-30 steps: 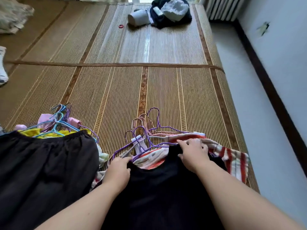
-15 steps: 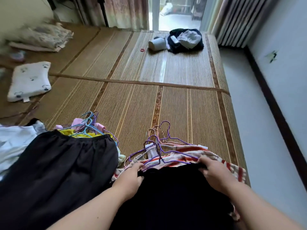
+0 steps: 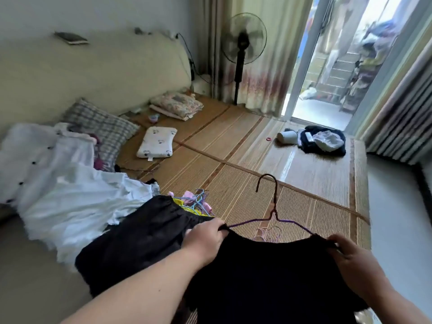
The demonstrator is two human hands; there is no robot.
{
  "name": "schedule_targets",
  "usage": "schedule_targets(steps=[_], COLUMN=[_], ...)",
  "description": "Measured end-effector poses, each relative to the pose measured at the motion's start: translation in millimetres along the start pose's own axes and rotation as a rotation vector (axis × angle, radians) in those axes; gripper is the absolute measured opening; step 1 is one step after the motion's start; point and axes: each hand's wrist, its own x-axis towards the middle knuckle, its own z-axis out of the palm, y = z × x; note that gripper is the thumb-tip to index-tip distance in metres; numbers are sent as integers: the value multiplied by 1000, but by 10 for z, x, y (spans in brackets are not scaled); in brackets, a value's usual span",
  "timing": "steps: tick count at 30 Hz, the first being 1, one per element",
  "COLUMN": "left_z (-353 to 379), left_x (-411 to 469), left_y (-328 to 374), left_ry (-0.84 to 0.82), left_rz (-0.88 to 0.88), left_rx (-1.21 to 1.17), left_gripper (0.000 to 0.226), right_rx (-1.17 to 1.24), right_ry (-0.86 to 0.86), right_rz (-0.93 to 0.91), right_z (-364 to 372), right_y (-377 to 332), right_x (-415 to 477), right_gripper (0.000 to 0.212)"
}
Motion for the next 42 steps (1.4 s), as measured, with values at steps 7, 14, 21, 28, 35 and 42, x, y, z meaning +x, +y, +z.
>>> schedule_targets(steps=[7,14,21,28,35,42], left_z=[-1168,-2144,-3081,-3994,-4573,-4371], left_x=[-294,-434,-260,207,673,1751], left_y=[-324,-1027,-2303,-4175,-5596,-5754], left_ry=[211,511,591,505,323,272], left_rz=[-48,-85,-133,-152,-221,-87], left_rx=[-32,131,280,366,475,571], left_gripper=[19,24,27,21,22,27], right_rx=[49,91,186,212,310,361], right_ry=[23,0,-93,-246,-403,-306], right_rz=[-214,-388,-427,-353,-191,51], right_z=[118,544,1701,3184,4499,4979], right_y=[-1116,-2326,-3524,-4960,-5825,-5804], right_x=[139,257,304,377,405,985], right_gripper=[10,10,8,8,18,13])
